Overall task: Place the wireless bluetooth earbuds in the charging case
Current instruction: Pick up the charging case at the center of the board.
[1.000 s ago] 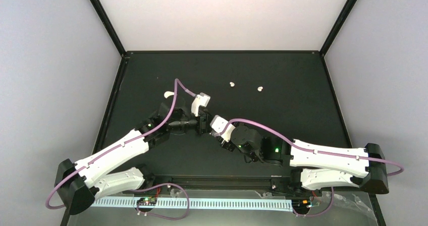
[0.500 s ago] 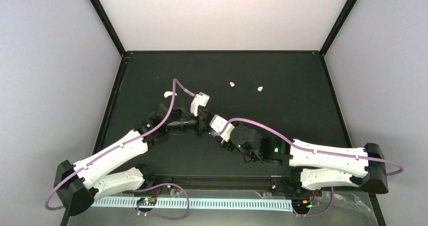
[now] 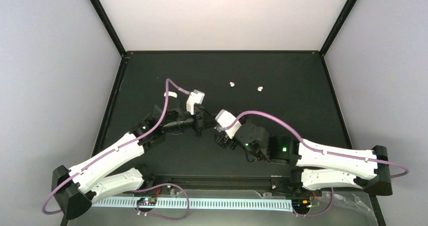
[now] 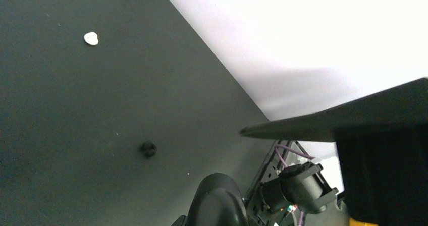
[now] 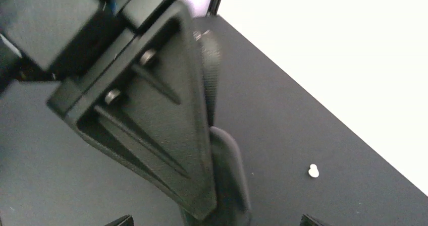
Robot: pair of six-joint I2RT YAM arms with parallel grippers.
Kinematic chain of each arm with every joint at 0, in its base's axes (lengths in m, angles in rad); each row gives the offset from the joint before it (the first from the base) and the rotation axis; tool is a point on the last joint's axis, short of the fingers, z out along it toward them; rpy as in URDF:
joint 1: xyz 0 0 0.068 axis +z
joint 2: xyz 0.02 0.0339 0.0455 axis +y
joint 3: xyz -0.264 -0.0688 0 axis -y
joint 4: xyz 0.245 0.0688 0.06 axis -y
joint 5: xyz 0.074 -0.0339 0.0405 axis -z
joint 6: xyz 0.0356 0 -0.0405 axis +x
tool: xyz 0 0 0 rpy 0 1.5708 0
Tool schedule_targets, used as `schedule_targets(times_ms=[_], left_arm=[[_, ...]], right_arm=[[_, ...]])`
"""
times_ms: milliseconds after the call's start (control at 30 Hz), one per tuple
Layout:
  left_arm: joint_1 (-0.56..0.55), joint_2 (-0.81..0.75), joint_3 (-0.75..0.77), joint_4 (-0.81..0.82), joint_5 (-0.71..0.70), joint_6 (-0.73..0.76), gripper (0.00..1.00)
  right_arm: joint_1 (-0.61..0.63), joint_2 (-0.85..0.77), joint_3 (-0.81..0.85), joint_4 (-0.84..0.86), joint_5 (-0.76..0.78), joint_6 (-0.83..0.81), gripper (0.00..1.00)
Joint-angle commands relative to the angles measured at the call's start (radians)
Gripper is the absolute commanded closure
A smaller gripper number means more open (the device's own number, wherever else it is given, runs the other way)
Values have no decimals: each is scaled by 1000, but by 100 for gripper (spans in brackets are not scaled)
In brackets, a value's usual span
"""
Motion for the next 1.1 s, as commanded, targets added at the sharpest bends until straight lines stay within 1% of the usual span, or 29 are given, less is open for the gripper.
schedule_targets(times_ms=[0,100,200,267,400,467,533,700,767,867,1067], left_arm=[[-2,-55,26,3,-85,21,95],[0,-88,8,32,-96,49,97],[0,-120,-15,82,-62,94,98],[0,-146,-27,119,5,141,98],[0,-188,-32,186,206,212,96],[-1,-211,-39,212,261,235,95],[0,-233,-55,248,287,254,95],[0,-252,-80,351,331,264,97],[0,-245,-77,372,353,269,98],[-1,-231,-63,386,377,273,98],[-2,-223,-48,414,398,255,98]], right_arm=[[-3,-108,65,2,-18,89,13],[-52,-165,86,7,-93,158,11],[-115,-212,84,24,-215,224,11],[-174,-227,85,30,-376,262,11],[-240,-258,80,27,-554,294,11],[-269,-278,69,30,-643,308,12],[-288,-293,49,40,-718,322,13],[-297,-326,-2,78,-796,366,18],[-298,-334,-14,96,-823,378,20],[-298,-326,-11,101,-865,383,24],[-298,-307,-6,129,-888,391,31]])
